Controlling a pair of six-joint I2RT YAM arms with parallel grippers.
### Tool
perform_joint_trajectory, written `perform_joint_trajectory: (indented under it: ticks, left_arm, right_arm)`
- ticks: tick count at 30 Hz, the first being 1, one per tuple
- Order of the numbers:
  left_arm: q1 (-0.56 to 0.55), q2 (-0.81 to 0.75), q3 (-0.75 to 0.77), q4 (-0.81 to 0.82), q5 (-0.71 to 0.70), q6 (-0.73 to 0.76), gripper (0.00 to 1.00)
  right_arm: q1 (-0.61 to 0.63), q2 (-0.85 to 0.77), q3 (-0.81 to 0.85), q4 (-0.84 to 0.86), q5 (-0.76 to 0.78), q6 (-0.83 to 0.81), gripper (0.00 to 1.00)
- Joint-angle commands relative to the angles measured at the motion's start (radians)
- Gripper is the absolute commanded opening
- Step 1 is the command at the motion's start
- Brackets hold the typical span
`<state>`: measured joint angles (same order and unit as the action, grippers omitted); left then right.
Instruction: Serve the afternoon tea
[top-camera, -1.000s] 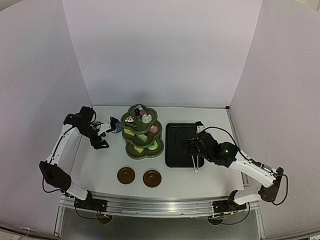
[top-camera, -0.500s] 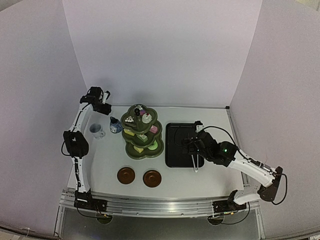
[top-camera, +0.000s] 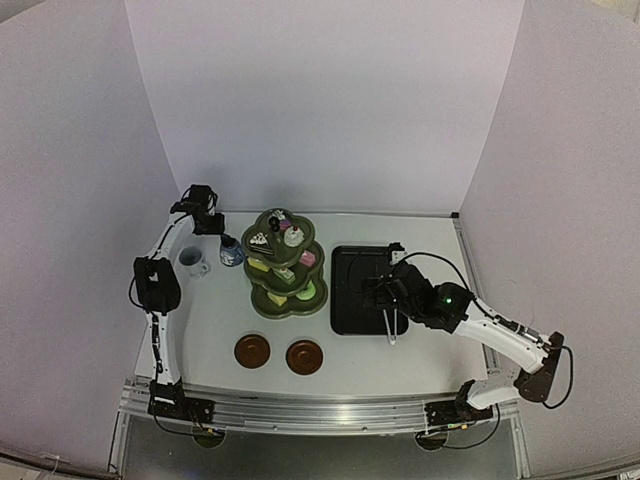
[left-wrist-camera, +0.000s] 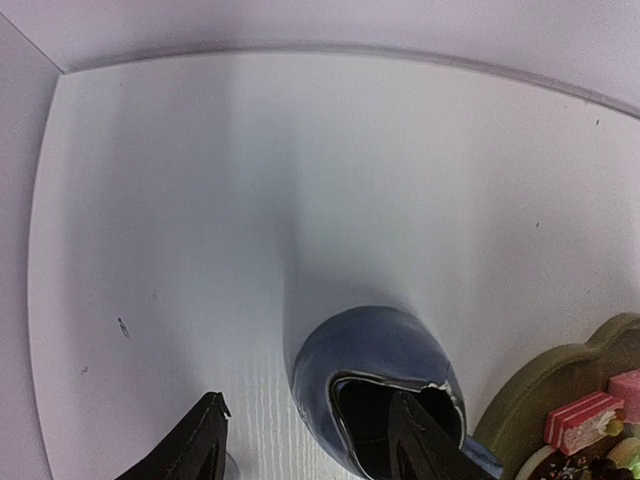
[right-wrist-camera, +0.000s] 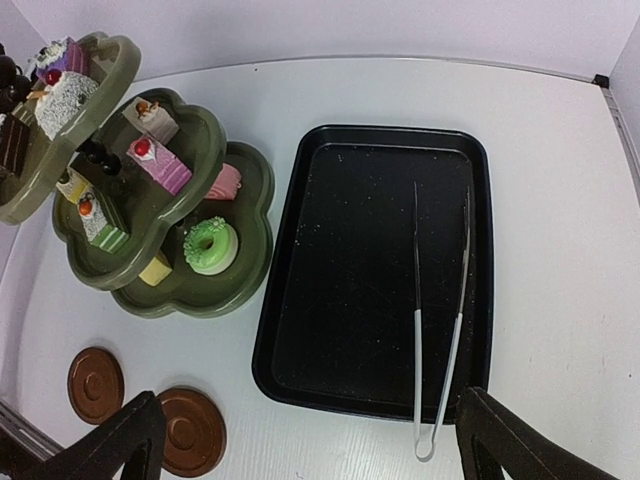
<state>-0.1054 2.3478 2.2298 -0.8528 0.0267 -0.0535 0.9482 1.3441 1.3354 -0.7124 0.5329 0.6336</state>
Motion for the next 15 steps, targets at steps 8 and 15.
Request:
perform_joint_trajectory:
  ticks: [8, 15]
  left_arm:
    - [-0.034, -0.014, -0.050, 0.013, -0.080, -0.061, 0.50]
    - [-0.034, 0.023, -0.049, 0.010, -0.086, -0.077, 0.39]
  right_arm:
    - [0.005, 0.052, 0.057, -0.010, -0.023, -0.018, 0.98]
    - [0.005, 0.041, 0.047, -0.011, -0.017, -0.014, 0.98]
